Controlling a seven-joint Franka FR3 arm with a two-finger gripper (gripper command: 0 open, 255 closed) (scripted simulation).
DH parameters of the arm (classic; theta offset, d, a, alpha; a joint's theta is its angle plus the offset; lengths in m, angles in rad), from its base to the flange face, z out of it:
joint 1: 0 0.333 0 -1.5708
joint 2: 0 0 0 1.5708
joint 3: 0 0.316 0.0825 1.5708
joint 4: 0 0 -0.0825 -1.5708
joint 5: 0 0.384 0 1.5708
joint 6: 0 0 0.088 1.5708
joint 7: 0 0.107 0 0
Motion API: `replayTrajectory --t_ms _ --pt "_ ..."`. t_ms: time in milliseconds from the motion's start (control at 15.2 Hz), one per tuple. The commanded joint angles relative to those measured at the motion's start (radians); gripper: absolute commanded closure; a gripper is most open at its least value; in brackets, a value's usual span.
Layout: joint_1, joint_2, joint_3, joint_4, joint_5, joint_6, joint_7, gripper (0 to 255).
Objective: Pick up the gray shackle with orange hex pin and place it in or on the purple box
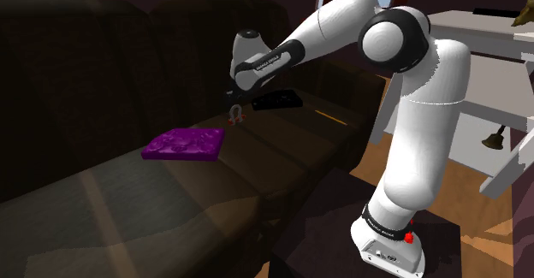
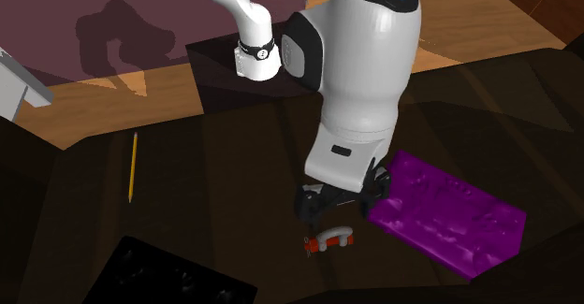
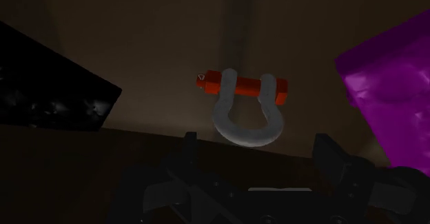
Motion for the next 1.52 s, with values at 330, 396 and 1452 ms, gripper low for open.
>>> replayTrajectory --t_ms 330,396,1452 --pt "-0.003 0.088 -0.007 0.033 -0.009 0.059 0.010 0" --pt "-0.003 0.094 -0.007 0.035 -0.009 0.064 0.011 0" --pt "-0.003 0.094 -0.007 0.036 -0.009 0.063 0.011 255"
